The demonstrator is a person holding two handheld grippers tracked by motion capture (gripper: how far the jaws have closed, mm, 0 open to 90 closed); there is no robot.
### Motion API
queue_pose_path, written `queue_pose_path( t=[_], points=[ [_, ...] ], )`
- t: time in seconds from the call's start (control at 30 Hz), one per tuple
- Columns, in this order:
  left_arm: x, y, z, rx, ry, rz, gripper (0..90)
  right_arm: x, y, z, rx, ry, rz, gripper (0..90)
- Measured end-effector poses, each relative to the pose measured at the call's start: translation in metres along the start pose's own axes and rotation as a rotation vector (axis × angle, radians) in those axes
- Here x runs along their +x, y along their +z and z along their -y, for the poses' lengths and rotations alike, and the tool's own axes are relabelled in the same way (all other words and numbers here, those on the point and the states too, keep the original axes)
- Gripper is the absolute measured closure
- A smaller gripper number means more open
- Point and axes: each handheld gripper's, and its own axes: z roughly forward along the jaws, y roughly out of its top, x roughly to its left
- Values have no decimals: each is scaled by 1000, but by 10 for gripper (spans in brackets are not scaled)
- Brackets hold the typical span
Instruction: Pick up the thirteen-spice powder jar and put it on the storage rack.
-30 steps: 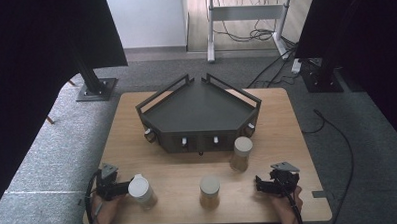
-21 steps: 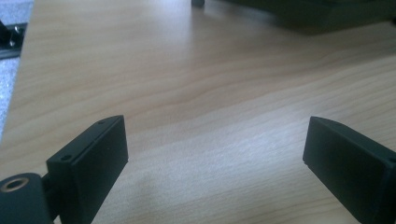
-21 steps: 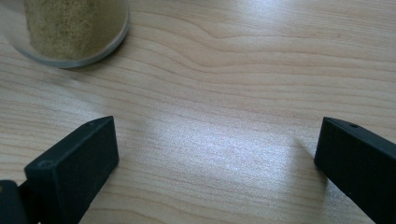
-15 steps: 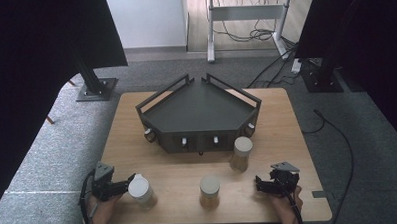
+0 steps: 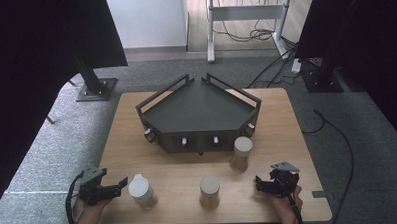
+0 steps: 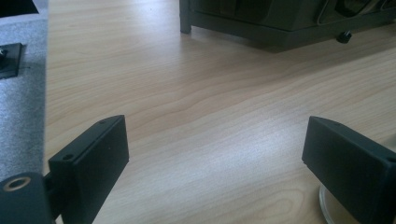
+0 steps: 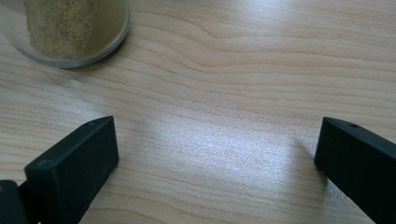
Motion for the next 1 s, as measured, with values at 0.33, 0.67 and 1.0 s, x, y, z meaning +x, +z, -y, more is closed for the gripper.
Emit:
queue_pose_path(
  t=[0.33,0.67,1.0],
  points=[
    [1,-22,5,-26,30,47,70,0,0,0,0,0,0,0],
    [-4,-43,13,-46,29,70,72,-1,0,0,0,-4,-4,0],
    [-11,-50,16,-57,43,108,72,-1,0,0,0,-4,-4,0]
  ],
)
